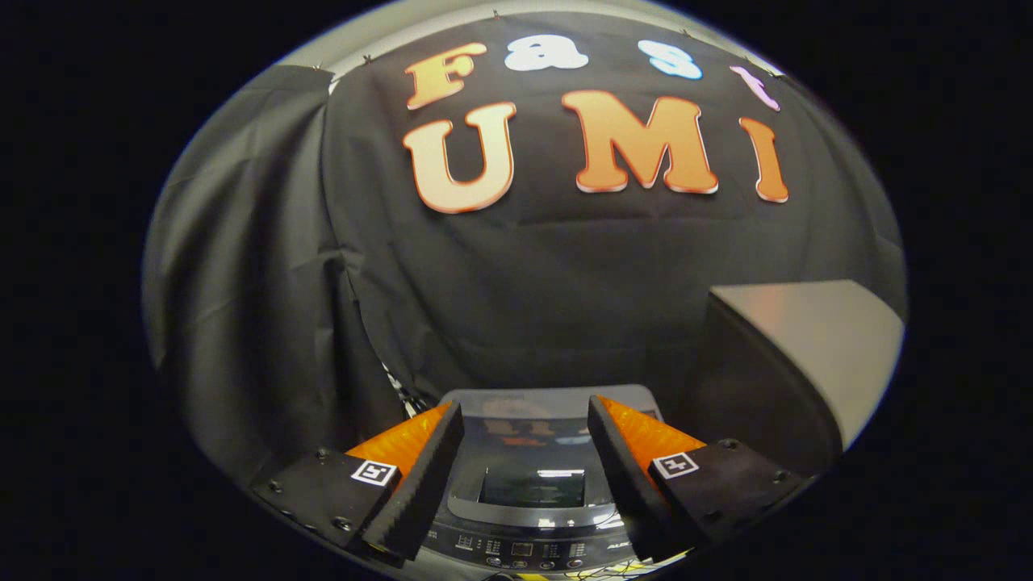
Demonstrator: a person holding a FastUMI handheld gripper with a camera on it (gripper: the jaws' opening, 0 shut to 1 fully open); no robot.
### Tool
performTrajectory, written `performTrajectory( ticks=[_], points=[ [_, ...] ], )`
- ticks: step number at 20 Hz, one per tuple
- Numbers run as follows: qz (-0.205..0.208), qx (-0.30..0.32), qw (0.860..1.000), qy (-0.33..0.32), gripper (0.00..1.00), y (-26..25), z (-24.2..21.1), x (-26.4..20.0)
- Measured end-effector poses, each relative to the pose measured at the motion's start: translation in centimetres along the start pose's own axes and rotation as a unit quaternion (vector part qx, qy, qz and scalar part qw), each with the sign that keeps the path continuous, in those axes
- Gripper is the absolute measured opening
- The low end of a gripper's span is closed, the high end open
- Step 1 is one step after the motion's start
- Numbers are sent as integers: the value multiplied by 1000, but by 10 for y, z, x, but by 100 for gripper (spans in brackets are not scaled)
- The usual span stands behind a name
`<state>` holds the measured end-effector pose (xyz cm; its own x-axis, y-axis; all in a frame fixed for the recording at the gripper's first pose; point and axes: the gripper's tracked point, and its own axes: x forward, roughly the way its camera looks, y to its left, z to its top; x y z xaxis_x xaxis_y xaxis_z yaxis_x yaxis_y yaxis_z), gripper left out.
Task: Put the clothes into the washing machine and then close the washing machine lid.
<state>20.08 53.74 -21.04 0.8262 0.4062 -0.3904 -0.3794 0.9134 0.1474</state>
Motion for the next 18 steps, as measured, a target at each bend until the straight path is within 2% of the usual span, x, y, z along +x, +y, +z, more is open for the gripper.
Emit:
performTrajectory(
  ticks=[6, 10, 14, 18],
  points=[
    [20, -15, 996, -89, 99, -28, 95, -100],
    [14, -34, 991, -127, 99, -67, 136, -185],
    [7, -33, 987, -158, 99, -109, 144, -258],
    [-2, -32, 986, -165, 99, -160, 133, -300]
  ],
)
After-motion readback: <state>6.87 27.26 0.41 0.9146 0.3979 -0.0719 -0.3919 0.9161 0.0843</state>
